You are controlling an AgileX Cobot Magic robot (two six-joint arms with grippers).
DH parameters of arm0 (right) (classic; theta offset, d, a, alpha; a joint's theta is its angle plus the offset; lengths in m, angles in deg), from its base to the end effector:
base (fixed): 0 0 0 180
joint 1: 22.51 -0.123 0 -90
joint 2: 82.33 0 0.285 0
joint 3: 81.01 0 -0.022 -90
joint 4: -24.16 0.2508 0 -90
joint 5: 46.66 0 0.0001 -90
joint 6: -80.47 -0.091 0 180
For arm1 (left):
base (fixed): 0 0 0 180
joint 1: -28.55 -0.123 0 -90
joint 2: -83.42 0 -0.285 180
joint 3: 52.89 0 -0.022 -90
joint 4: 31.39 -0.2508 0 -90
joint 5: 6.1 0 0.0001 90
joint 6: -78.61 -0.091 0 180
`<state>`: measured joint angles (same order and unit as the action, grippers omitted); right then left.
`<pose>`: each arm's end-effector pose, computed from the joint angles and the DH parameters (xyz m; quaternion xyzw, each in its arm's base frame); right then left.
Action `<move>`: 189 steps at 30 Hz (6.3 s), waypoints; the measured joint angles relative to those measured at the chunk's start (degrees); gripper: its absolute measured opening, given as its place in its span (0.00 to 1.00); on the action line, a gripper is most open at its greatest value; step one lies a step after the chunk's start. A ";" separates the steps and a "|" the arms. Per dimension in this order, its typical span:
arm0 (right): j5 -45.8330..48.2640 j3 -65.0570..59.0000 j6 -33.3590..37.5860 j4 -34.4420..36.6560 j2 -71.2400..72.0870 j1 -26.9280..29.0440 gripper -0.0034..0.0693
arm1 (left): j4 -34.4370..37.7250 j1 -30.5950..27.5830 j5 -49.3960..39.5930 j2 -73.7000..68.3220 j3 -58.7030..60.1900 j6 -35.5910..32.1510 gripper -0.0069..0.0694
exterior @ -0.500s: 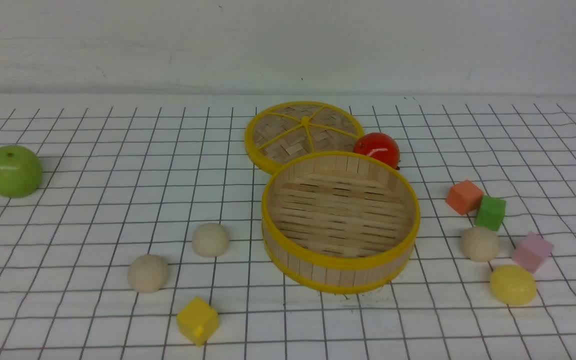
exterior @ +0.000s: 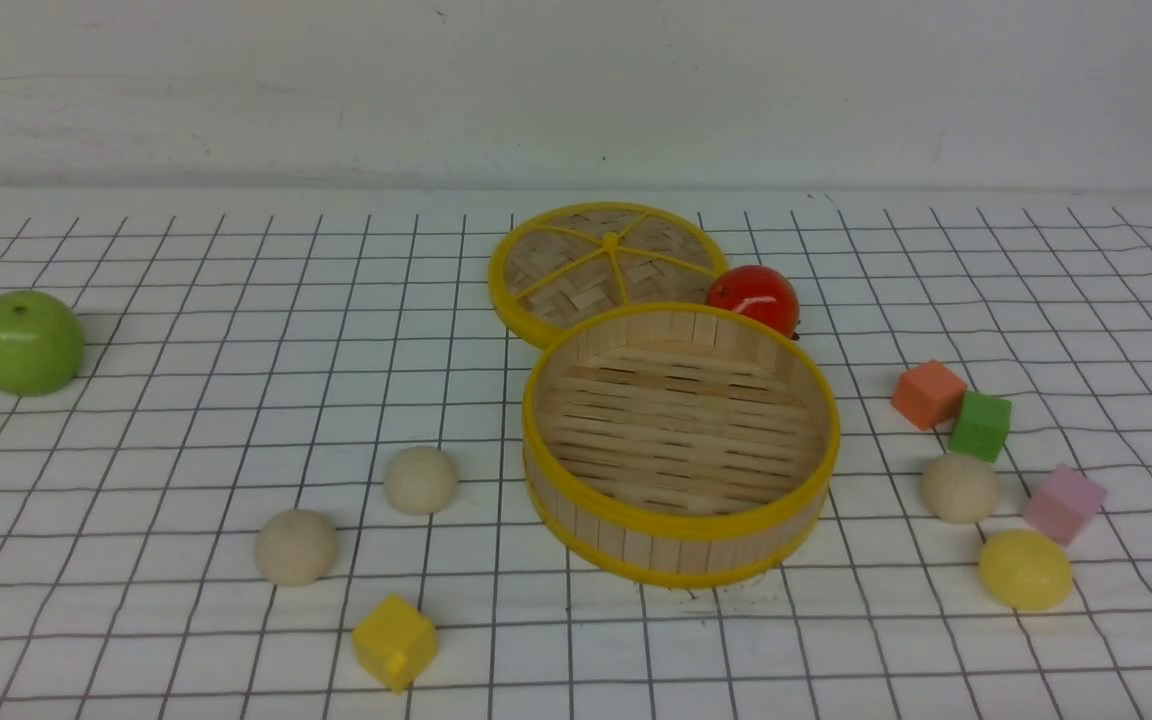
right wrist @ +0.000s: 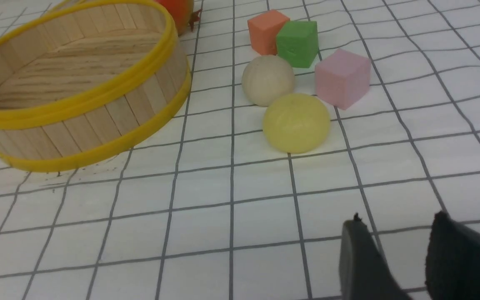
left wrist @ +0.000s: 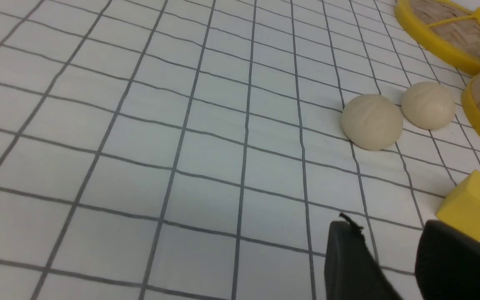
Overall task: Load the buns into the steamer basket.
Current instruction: Use the left arm to grab a steamed stuffed bun, then use the left arm to put the steamed stuffed bun into the steamer, then use the left arm to grab a steamed stuffed bun
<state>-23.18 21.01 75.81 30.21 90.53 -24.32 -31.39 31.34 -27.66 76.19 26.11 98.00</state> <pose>0.0513 0.0055 0.1728 0.0472 0.8100 0.0781 0.5792 0.0526 -0.0026 0.1694 -0.1166 0.7995 -0.1133 0.5783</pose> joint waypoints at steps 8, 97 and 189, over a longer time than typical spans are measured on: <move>0.00 0.00 0.00 0.00 0.00 0.00 0.38 | 6.07 0.00 4.65 0.00 0.00 3.51 0.40; 0.00 0.00 0.00 0.00 0.00 0.00 0.38 | 3.66 24.98 -18.15 -100.22 -83.82 -15.24 0.07; 0.00 0.00 0.00 0.00 0.00 0.00 0.38 | 5.34 16.01 -21.44 -115.71 -87.81 -25.56 0.07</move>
<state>-23.18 21.01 75.81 30.21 90.53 -24.32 -26.05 47.35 -49.11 -39.52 -61.70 72.45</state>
